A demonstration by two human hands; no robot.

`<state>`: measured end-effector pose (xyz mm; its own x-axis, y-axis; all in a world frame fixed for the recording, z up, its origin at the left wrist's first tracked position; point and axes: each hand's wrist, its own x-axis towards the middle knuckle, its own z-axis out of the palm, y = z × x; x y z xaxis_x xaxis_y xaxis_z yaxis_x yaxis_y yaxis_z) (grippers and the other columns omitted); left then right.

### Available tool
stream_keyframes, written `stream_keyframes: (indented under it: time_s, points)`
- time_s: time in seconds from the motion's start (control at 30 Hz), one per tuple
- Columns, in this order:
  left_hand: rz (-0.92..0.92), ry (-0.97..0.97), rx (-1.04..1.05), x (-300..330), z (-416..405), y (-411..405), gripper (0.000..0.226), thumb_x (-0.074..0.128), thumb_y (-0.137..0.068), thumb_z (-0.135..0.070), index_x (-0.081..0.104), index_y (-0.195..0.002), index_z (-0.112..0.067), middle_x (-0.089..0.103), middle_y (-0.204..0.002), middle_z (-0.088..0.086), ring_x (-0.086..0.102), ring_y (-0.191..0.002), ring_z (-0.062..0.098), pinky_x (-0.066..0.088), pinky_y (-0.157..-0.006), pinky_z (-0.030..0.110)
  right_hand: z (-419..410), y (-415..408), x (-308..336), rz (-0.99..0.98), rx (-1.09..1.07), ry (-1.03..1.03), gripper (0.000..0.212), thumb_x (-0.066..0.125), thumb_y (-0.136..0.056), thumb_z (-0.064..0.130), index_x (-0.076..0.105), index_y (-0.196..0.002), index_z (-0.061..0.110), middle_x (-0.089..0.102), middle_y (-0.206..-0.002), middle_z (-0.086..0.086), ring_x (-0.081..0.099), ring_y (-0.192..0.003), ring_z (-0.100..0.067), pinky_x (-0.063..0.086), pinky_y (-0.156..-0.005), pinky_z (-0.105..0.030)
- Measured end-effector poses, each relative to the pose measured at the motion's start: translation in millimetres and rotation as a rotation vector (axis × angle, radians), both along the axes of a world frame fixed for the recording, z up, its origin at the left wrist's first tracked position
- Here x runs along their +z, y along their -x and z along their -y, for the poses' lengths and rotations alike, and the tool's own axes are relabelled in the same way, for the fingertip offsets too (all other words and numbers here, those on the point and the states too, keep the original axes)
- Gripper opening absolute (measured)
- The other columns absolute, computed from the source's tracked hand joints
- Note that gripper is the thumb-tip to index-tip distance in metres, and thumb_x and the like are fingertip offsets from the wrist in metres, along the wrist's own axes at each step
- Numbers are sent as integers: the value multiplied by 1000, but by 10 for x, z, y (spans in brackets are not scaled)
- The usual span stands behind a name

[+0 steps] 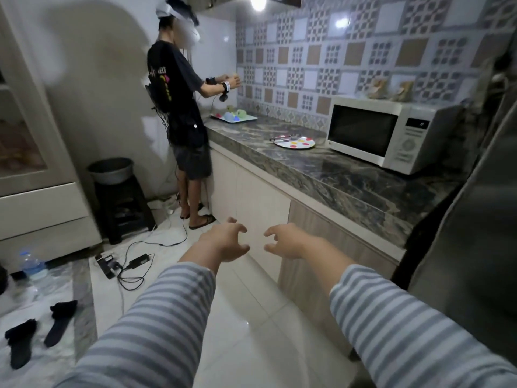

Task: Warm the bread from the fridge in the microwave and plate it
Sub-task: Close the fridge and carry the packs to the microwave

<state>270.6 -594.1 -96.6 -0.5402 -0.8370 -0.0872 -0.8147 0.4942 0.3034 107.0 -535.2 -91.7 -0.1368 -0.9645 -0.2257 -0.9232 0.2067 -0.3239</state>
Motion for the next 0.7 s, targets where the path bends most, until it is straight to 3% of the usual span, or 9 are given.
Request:
stream_keyframes:
  time_s: [0.43,0.7]
  points:
    - [-54,-16,-85,289,2362,1087,51,57,-91,-40,47,-137,-23,43,-143,2,46,-127,20,39,-103,35,2288,951,311,-45,-102,70,49,52,-94,41,46,-140,24,50,-140,-6,49,-126,-23,41,-104,-37]
    - [-18,35,-313,431,3643,1813,47,61,-86,-38,55,-130,-21,53,-136,5,47,-127,23,39,-104,32,3239,1416,446,-30,-302,122,43,55,-92,37,54,-133,24,56,-136,-2,51,-124,-22,41,-104,-37]
